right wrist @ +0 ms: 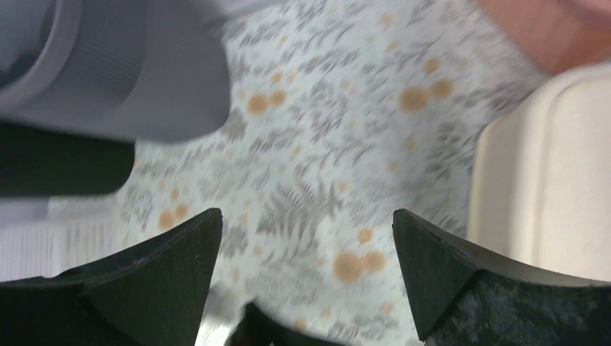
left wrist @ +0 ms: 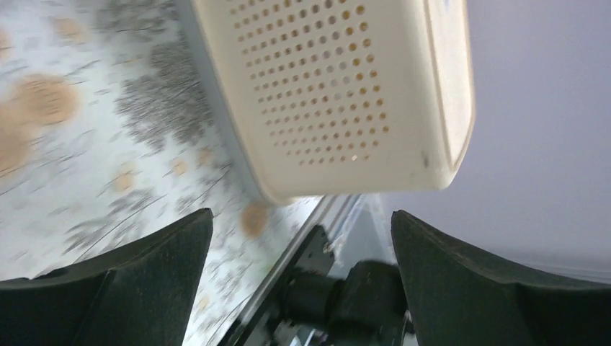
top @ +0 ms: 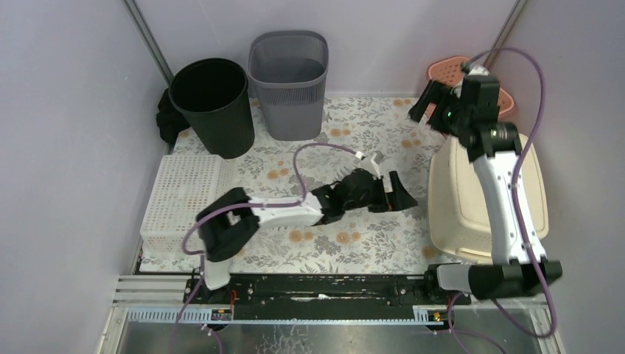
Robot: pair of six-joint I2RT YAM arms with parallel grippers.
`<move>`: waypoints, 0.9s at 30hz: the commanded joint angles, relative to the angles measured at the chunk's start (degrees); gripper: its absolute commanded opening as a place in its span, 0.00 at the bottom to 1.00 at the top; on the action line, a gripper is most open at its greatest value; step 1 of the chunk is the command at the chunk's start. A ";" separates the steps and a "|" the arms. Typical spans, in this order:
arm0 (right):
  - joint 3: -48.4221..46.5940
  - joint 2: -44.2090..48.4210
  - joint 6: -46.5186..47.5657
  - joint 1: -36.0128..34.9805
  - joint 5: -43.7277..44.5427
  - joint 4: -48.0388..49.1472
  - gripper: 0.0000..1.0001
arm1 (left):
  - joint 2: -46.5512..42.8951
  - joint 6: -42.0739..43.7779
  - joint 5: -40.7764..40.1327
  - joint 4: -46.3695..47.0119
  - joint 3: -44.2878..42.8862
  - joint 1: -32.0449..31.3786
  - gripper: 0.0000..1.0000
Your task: Turn the large container upside down
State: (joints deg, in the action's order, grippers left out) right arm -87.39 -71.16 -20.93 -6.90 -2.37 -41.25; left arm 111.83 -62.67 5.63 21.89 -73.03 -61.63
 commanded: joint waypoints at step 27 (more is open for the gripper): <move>-35.81 -54.92 6.78 18.83 -1.29 11.97 0.84 | -40.54 18.64 -13.35 -34.49 20.48 0.75 1.00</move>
State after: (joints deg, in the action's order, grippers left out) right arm -123.63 -124.46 -15.29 12.05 -1.17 -32.47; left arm 72.55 -45.84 -5.43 -11.03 -52.88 -61.01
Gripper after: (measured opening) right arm 0.860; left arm 1.003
